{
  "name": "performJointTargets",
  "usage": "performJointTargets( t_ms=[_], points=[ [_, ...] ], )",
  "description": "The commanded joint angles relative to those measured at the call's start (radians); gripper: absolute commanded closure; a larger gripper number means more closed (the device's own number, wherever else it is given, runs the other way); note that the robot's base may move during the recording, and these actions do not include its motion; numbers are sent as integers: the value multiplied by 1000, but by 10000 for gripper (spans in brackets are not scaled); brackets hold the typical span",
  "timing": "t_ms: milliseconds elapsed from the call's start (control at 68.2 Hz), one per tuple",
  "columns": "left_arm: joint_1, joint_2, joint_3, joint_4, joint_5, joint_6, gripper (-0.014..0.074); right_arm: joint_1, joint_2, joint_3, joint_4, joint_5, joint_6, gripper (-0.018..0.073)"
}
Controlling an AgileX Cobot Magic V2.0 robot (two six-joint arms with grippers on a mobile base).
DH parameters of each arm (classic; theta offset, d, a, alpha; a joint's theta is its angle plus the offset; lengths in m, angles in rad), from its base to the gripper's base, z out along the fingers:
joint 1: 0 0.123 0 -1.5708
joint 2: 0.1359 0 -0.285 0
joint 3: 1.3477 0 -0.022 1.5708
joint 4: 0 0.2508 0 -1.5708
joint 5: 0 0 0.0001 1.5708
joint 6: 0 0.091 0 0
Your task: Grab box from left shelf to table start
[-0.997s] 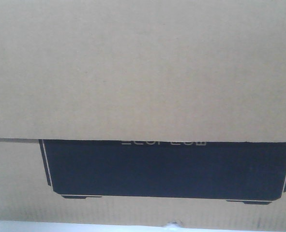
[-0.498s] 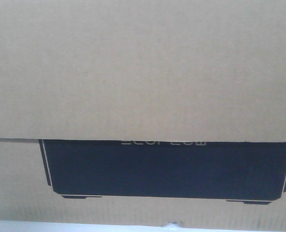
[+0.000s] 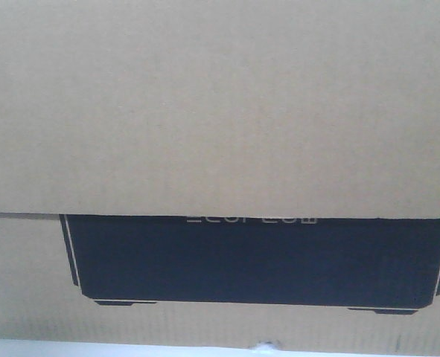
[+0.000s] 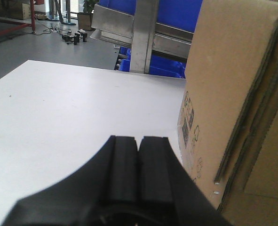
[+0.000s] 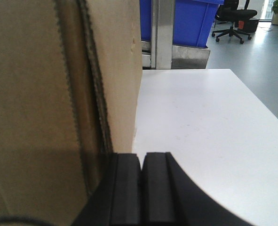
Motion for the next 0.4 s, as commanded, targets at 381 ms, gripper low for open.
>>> performJointTargets(
  t_ms=[381],
  points=[
    [-4, -12, -5, 3, -93, 1, 696, -2, -4, 8, 1, -95, 1, 501]
  ],
)
